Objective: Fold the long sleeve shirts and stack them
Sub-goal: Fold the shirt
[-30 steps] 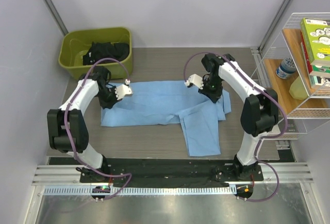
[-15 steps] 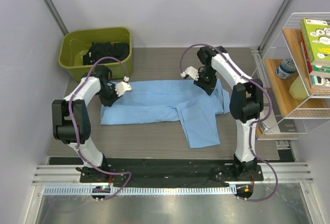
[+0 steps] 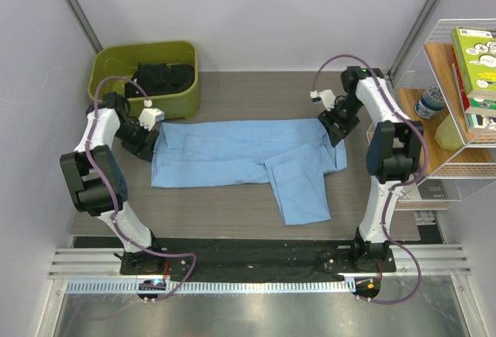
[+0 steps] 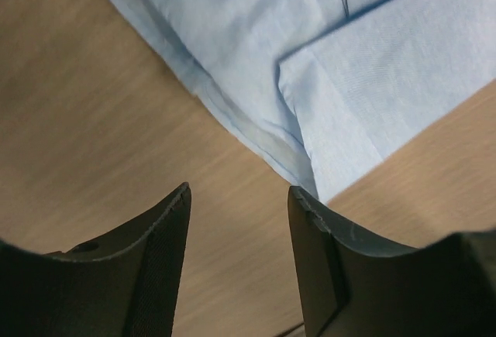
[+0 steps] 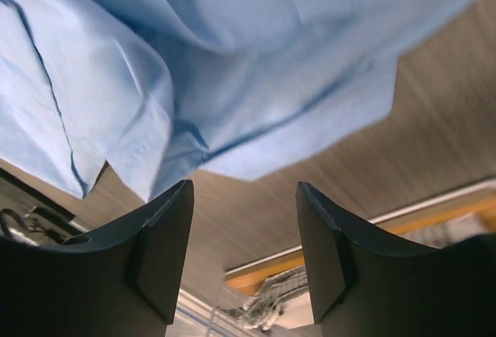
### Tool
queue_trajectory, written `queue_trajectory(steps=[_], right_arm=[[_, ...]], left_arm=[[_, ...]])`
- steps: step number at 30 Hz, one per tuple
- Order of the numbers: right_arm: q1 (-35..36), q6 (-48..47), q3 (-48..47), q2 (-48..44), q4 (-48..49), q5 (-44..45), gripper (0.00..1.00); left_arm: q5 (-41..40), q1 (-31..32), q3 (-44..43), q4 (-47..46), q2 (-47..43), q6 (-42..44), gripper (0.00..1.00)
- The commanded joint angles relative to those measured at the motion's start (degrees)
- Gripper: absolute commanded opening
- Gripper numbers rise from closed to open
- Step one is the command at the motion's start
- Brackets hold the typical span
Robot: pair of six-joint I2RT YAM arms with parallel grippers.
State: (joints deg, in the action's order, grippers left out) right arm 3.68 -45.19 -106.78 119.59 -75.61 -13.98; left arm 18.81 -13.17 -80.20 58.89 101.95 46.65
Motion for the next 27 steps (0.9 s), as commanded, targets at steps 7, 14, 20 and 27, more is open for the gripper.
queue_trajectory(steps=[7, 14, 20, 27], right_arm=[[-5.4, 5.0, 13.5, -7.4, -4.3, -8.9, 0.59], [-5.4, 6.5, 17.0, -7.4, -2.3, -11.5, 0.53], [-5.5, 7.9, 20.4, -5.8, -0.4, -10.5, 0.35], [-6.1, 10.0, 22.3, -4.5, 1.3, -7.5, 0.01]], left_arm=[[6.9, -4.8, 8.7, 5.5, -3.9, -6.6, 0.57], [7.6, -5.6, 12.3, 2.7, -3.5, -9.6, 0.57], [8.4, -5.6, 14.1, -0.3, -0.9, -12.4, 0.52], [7.4, -5.6, 14.1, -1.5, 2.0, -14.5, 0.18]])
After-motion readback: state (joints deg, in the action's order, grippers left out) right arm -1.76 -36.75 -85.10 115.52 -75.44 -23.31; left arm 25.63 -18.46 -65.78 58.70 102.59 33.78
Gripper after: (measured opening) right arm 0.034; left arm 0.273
